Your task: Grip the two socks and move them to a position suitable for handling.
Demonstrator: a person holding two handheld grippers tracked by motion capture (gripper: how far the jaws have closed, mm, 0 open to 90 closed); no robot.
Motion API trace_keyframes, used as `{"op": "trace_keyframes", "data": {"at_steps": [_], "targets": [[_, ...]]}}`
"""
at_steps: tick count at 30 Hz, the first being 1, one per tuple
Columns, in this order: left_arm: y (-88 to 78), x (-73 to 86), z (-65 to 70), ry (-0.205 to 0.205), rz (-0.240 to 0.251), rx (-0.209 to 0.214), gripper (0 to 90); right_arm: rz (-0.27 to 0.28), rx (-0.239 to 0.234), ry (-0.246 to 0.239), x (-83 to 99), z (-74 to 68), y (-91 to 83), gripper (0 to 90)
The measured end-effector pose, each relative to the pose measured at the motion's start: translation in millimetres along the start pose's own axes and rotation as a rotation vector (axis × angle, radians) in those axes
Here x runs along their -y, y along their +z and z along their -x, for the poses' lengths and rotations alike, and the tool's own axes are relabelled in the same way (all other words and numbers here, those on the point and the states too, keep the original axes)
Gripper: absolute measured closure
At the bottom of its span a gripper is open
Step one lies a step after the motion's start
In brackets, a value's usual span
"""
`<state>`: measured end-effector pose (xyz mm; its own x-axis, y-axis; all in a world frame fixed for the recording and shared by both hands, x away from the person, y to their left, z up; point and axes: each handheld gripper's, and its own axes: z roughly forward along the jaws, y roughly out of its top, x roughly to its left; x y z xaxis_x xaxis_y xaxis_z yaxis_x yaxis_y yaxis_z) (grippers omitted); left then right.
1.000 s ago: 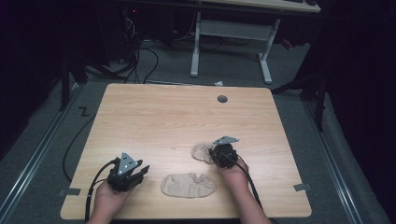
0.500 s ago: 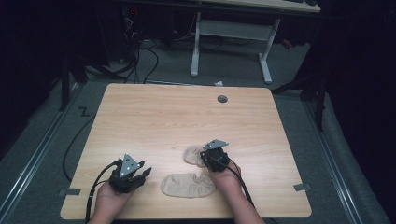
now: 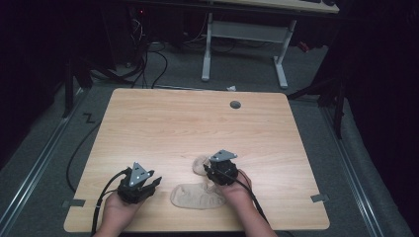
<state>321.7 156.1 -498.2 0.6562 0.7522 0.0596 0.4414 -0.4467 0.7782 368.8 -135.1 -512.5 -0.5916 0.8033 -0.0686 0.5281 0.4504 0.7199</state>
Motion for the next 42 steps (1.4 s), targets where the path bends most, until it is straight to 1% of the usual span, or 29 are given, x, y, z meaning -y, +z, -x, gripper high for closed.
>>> {"op": "trace_keyframes", "data": {"at_steps": [1,2,3,5,6,7,8,9,11,12,15,16,17,22,24,25,26,27,28,29,31,35,40,41,42], "targets": [[0.0,0.0,0.0,0.0,0.0,0.0,62.3,0.0,0.0,0.0,0.0,0.0,0.0,66.4],[-0.4,0.1,0.3,0.002,0.001,-0.001,62.3,-0.021,0.002,-0.018,0.4,-3.6,4.7,65.0],[-0.4,0.1,0.3,0.002,0.001,-0.001,62.3,-0.021,0.002,-0.018,0.4,-3.6,4.7,65.0],[-0.7,0.4,0.0,0.001,0.002,0.0,62.3,-0.039,0.008,-0.025,1.2,-5.3,8.7,65.4],[-0.6,0.5,-0.1,0.001,0.001,0.001,62.2,-0.045,0.013,-0.032,1.6,-5.2,9.6,66.9],[-0.4,0.5,-0.1,0.001,0.0,0.002,62.2,-0.049,0.015,-0.032,2.2,-5.4,10.5,70.8],[-0.4,0.5,-0.1,0.001,0.0,0.002,62.2,-0.052,0.03,-0.039,2.6,-5.6,10.6,74.7],[-0.3,0.4,0.1,0.001,0.001,0.003,62.2,-0.052,0.03,-0.039,2.6,-5.6,10.6,74.7],[-0.5,0.2,0.7,0.006,-0.001,0.003,62.2,-0.053,0.036,-0.04,2.4,-5.5,9.7,83.4],[-0.4,0.1,1.3,0.009,-0.002,0.002,62.2,-0.049,0.04,-0.04,2.0,-5.6,8.2,86.2],[-0.1,0.0,1.5,0.009,-0.002,0.003,62.2,-0.042,0.042,-0.042,1.3,-5.5,5.8,86.6],[0.7,0.2,1.6,0.007,-0.004,0.002,61.9,-0.019,0.042,-0.035,0.4,-3.3,-0.2,86.6],[0.7,0.2,1.6,0.007,-0.004,0.002,61.8,-0.019,0.042,-0.035,0.4,-3.3,-0.2,86.6],[3.1,0.3,1.9,0.01,-0.013,0.005,61.8,0.052,0.046,0.018,1.2,8.9,-18.7,86.5],[3.6,0.2,2.2,0.011,-0.014,0.004,61.8,0.08,0.055,0.046,3.7,17.6,-30.3,86.4],[3.7,0.1,2.4,0.012,-0.015,0.005,61.8,0.08,0.055,0.046,3.7,17.6,-30.3,86.4],[3.9,0.1,2.6,0.014,-0.015,0.005,61.9,0.089,0.061,0.07,7.9,25.0,-37.6,86.4],[4.0,0.1,2.7,0.015,-0.015,0.004,61.9,0.089,0.061,0.07,7.9,25.0,-37.6,86.4],[3.9,0.0,2.7,0.015,-0.016,0.004,61.9,0.097,0.069,0.087,12.0,32.3,-42.5,86.3],[3.9,0.0,2.7,0.015,-0.016,0.004,61.8,0.097,0.069,0.087,12.0,32.3,-42.5,86.3],[3.9,0.1,2.5,0.014,-0.015,0.005,61.8,0.099,0.07,0.13,17.7,42.0,-47.3,86.1],[3.2,0.6,1.4,0.011,-0.014,0.003,61.9,0.086,0.077,0.169,28.5,55.2,-52.2,85.2],[2.6,0.8,0.2,0.005,-0.01,0.004,62.1,0.074,0.097,0.18,38.6,65.0,-57.7,82.6],[2.7,0.9,0.4,0.007,-0.012,0.006,62.8,0.063,0.101,0.185,43.1,69.0,-59.7,81.8],[2.7,0.9,0.4,0.007,-0.012,0.006,62.8,0.063,0.101,0.185,43.1,69.0,-59.7,81.8]]}}
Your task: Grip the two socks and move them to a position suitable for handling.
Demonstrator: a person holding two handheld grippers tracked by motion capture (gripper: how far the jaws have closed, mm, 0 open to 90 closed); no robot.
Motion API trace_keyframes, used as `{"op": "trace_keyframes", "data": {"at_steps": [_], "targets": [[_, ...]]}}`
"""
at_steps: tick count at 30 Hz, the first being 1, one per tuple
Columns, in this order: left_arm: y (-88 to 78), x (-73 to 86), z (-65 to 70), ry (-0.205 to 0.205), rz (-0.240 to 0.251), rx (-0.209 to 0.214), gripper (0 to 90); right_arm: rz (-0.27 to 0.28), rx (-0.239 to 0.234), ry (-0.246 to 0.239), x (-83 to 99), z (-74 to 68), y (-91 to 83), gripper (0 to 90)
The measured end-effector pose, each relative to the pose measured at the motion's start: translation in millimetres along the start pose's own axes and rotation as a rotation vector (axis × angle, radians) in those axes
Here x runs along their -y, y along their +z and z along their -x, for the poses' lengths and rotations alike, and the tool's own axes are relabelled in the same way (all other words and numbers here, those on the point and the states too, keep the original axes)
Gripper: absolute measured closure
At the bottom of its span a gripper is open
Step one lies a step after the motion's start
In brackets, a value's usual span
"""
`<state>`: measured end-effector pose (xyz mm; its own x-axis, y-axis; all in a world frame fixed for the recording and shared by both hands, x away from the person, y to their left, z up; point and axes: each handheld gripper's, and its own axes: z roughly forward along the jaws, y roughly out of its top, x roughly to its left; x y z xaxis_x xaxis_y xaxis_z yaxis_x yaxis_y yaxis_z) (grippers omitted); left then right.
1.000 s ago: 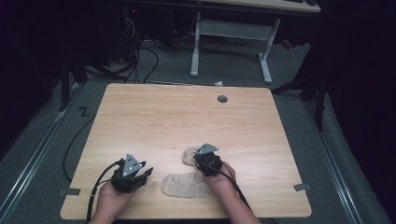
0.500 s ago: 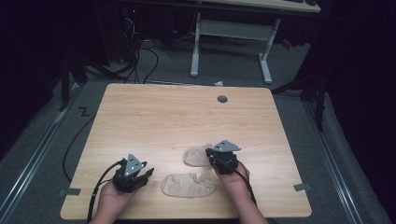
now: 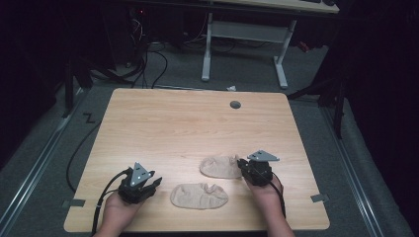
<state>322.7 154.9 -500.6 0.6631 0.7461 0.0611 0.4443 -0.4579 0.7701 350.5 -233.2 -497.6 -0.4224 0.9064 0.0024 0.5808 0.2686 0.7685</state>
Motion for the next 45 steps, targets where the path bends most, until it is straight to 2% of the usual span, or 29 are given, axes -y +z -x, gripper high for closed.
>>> {"op": "trace_keyframes", "data": {"at_steps": [5,7,10,14,17,18,21,25,26,27,28,29,31,39,42,45], "targets": [[0.6,-0.4,1.3,0.004,-0.002,0.0,62.6,-0.039,0.037,0.004,10.4,10.2,0.1,76.1],[0.5,-0.5,1.9,0.004,0.0,0.0,62.5,-0.036,0.037,0.002,11.3,11.7,-1.0,75.5],[0.3,-0.3,2.1,0.003,0.002,0.002,62.1,-0.007,0.069,0.005,13.8,16.1,-12.9,72.6],[2.3,-0.2,2.7,0.004,-0.003,0.007,61.8,-0.002,0.076,0.013,18.2,20.7,-17.5,70.0],[5.1,-1.1,4.8,0.001,-0.005,0.011,60.9,0.0,0.051,0.035,22.3,27.0,-17.5,66.3],[5.9,-1.4,5.6,0.001,-0.006,0.012,60.8,-0.01,0.024,0.053,22.7,30.1,-13.1,63.4],[10.4,-2.3,8.2,0.004,-0.013,0.014,60.6,-0.026,0.002,0.059,22.6,30.3,-5.0,60.2],[14.8,-3.7,10.3,-0.001,-0.017,0.02,59.8,-0.085,0.006,0.06,22.2,30.1,8.9,62.9],[15.7,-4.1,10.8,0.0,-0.015,0.02,59.4,-0.099,-0.009,0.059,21.8,28.9,12.8,69.3],[16.4,-4.5,11.0,0.002,-0.014,0.02,59.4,-0.099,-0.009,0.059,21.8,28.9,12.8,69.3],[17.6,-5.2,11.3,0.002,-0.013,0.018,59.3,-0.108,-0.022,0.039,20.3,25.4,15.8,77.5],[18.3,-5.8,11.2,0.0,-0.013,0.018,59.3,-0.108,-0.022,0.039,20.3,25.4,15.8,77.5],[20.7,-7.1,10.3,-0.014,-0.008,0.028,58.9,-0.113,-0.034,0.025,17.3,20.6,17.6,83.2],[33.3,-16.6,9.0,-0.063,0.003,0.07,57.2,-0.117,-0.057,-0.045,8.7,-6.2,27.7,85.3],[41.5,-23.1,8.8,-0.057,0.006,0.079,55.4,-0.12,-0.062,-0.066,6.4,-16.1,30.6,85.3],[49.7,-29.1,8.2,-0.058,0.018,0.088,54.0,-0.117,-0.065,-0.066,5.9,-18.0,31.8,85.3]]}}
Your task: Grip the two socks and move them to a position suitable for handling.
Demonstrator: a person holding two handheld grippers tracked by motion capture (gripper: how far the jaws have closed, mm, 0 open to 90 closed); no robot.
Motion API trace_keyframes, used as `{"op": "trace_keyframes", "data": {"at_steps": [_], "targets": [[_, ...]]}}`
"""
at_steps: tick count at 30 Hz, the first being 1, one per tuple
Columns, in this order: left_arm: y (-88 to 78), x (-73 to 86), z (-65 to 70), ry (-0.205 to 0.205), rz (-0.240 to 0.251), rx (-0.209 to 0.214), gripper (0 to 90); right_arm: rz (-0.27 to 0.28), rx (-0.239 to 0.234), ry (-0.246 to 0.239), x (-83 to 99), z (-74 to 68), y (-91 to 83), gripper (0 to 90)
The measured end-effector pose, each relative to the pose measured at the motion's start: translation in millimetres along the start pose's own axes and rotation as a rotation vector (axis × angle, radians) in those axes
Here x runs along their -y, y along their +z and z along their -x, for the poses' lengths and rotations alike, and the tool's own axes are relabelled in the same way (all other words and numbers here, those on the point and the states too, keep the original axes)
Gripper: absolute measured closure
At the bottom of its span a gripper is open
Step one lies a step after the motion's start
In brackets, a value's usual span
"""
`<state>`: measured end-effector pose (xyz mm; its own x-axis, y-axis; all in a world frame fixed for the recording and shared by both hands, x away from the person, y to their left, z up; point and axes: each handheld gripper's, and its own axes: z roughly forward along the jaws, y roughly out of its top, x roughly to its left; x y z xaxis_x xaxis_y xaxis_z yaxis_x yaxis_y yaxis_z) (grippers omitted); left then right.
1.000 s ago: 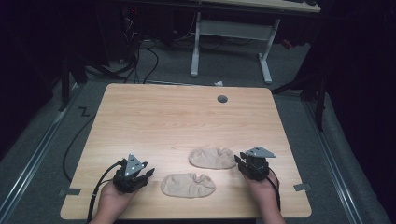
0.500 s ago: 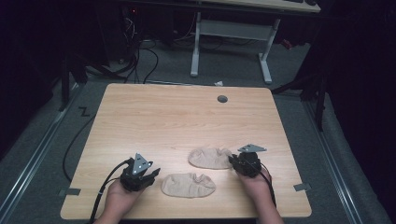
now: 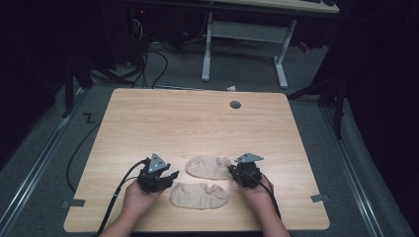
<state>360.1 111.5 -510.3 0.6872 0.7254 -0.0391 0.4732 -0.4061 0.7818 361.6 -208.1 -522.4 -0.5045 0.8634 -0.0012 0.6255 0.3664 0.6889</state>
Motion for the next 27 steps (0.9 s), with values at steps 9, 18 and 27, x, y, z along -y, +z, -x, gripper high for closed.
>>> {"op": "trace_keyframes", "data": {"at_steps": [9,18,27], "targets": [[21.7,-11.0,-3.1,-0.017,0.01,0.011,52.0,0.004,0.0,0.017,-1.6,-0.2,2.5,85.5],[44.2,-20.6,-4.5,-0.022,-0.02,0.046,55.0,0.005,0.03,0.002,-1.0,-3.9,2.0,85.0],[61.0,-23.0,2.8,-0.005,-0.064,0.089,71.5,0.007,0.039,-0.009,-0.5,-5.6,2.1,85.0]]}}
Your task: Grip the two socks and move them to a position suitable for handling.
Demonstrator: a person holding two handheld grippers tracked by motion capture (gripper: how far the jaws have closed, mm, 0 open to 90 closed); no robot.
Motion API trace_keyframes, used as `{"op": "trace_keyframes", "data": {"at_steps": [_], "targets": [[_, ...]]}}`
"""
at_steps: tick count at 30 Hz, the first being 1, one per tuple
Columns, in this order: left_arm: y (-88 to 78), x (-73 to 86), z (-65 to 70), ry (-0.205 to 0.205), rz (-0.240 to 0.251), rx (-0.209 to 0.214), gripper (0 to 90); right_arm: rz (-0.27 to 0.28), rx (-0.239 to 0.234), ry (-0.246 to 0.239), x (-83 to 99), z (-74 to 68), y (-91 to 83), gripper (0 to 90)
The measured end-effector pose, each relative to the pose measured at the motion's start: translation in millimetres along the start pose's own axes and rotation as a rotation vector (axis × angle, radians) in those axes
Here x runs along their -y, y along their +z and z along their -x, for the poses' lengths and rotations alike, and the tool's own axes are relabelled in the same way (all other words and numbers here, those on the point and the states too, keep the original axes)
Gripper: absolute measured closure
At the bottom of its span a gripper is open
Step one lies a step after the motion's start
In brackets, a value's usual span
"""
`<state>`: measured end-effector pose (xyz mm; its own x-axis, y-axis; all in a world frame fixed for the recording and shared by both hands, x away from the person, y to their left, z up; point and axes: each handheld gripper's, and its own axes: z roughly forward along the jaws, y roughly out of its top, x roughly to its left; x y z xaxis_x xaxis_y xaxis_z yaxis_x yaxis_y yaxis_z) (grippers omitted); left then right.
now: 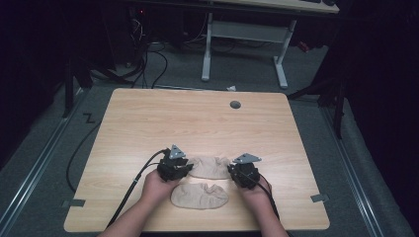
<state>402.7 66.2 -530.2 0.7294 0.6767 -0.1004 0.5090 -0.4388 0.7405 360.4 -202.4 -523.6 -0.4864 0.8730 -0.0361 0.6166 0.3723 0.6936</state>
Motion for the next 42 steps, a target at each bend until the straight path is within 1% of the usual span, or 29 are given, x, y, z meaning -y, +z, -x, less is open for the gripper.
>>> {"op": "trace_keyframes", "data": {"at_steps": [1,2,3,5,6,8,10,11,12,14,16,17,18,20,21,23,26,29,31,32,34,35,38,42], "targets": [[-0.1,-0.1,0.1,0.0,0.003,0.003,78.7,0.003,-0.001,-0.008,0.3,-0.3,-0.1,85.1],[-1.0,-0.2,1.6,0.019,0.015,-0.014,85.0,0.003,0.004,-0.012,0.4,-1.1,-0.6,85.2],[-1.9,-0.3,2.3,0.029,0.016,-0.018,86.6,0.018,0.008,-0.026,0.2,-2.0,-1.8,85.5],[-4.7,-0.4,4.2,0.044,0.028,-0.029,87.2,0.046,0.007,-0.026,-1.3,-3.2,-6.9,85.6],[-7.2,-0.7,4.9,0.043,0.038,-0.028,87.2,0.046,0.007,-0.026,-1.3,-3.2,-6.9,85.6],[-14.3,-1.5,6.8,0.042,0.059,-0.033,87.2,0.065,0.004,-0.026,-2.6,-4.3,-11.1,85.7],[-24.9,-1.7,10.5,0.053,0.078,-0.036,87.2,0.089,-0.007,-0.029,-2.9,-8.0,-18.3,85.7],[-28.8,-1.3,12.3,0.059,0.084,-0.041,87.2,0.089,-0.007,-0.029,-2.9,-8.0,-18.3,85.7],[-35.4,-0.5,14.8,0.068,0.088,-0.045,87.2,0.106,-0.014,-0.046,-2.6,-11.4,-22.6,85.7],[-45.0,1.0,18.0,0.074,0.098,-0.049,87.2,0.11,-0.016,-0.05,-2.6,-12.9,-24.2,85.7],[-55.3,2.4,20.2,0.069,0.108,-0.054,87.2,0.127,-0.022,-0.072,-2.6,-18.0,-29.1,85.6],[-55.3,2.4,20.2,0.069,0.108,-0.054,87.1,0.127,-0.022,-0.072,-2.6,-18.0,-29.1,85.6],[-59.1,3.4,21.1,0.065,0.11,-0.056,87.1,0.132,-0.027,-0.077,-2.7,-19.2,-30.5,85.6],[-65.4,5.6,23.2,0.076,0.103,-0.069,87.1,0.133,-0.038,-0.08,-2.0,-21.9,-33.4,85.6],[-67.6,6.6,24.1,0.076,0.105,-0.072,87.1,0.135,-0.047,-0.074,-0.9,-23.8,-35.1,85.6],[-73.9,9.4,26.4,0.069,0.107,-0.065,87.1,0.138,-0.056,-0.083,0.8,-26.6,-38.2,85.6],[-83.8,16.4,33.7,0.084,0.096,-0.066,87.1,0.149,-0.065,-0.099,2.7,-33.4,-45.3,85.6],[-93.0,25.5,39.6,0.087,0.089,-0.059,87.1,0.16,-0.084,-0.113,5.2,-39.3,-51.1,85.6],[-98.8,31.8,44.2,0.098,0.072,-0.065,87.1,0.16,-0.093,-0.119,8.5,-45.0,-56.0,85.6],[-100.5,34.0,45.5,0.102,0.068,-0.065,87.1,0.16,-0.098,-0.124,11.3,-48.5,-58.7,85.6],[-103.3,39.8,47.5,0.093,0.062,-0.054,87.1,0.158,-0.102,-0.128,12.7,-49.8,-59.8,85.6],[-104.1,42.4,48.2,0.087,0.058,-0.05,87.1,0.152,-0.111,-0.133,16.9,-54.2,-62.0,85.6],[-104.0,46.2,50.9,0.083,0.051,-0.047,87.1,0.143,-0.114,-0.139,20.6,-57.0,-63.6,85.6],[-102.1,48.2,55.8,0.11,0.038,-0.049,87.1,0.134,-0.116,-0.138,26.3,-59.3,-66.0,85.5]]}}
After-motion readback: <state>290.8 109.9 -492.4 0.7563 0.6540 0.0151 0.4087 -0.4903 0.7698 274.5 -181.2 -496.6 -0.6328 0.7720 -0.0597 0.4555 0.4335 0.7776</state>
